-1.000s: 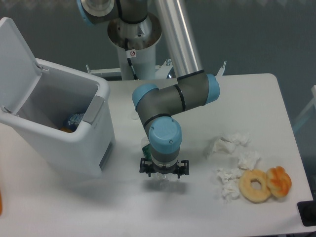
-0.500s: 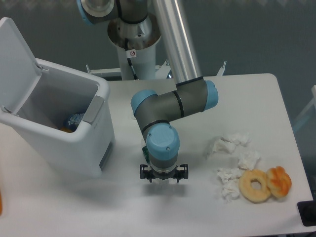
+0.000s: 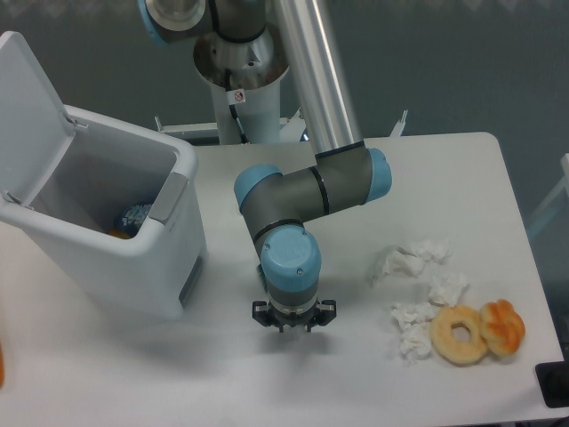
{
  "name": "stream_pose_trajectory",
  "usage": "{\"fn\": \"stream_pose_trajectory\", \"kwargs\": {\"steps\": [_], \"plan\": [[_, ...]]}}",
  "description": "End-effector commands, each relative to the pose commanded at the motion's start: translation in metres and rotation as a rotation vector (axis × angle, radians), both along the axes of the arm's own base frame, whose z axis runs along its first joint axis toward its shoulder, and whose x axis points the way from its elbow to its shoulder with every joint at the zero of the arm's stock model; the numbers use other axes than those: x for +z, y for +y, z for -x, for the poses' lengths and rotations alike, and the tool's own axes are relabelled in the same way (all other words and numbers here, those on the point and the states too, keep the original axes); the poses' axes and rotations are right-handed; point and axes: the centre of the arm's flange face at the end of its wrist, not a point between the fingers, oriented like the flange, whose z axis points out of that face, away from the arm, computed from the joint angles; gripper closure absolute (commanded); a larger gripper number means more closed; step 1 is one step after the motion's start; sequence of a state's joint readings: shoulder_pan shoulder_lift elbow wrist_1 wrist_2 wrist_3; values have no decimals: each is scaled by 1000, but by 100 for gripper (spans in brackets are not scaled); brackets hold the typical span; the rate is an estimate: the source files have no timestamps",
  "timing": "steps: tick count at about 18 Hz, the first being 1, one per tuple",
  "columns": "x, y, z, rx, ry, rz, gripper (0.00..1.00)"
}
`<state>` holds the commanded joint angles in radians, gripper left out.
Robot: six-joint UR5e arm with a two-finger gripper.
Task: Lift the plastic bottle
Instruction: 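Hold the bottle raised above the table beside the tissues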
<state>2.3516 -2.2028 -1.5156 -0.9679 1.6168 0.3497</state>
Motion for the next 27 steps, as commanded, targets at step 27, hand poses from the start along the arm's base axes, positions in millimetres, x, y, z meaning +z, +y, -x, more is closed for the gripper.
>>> {"fn": "stream_pose_trajectory", "kwargs": {"steps": [27], "plan": [[179, -10, -9, -386, 166, -61, 92]]}}
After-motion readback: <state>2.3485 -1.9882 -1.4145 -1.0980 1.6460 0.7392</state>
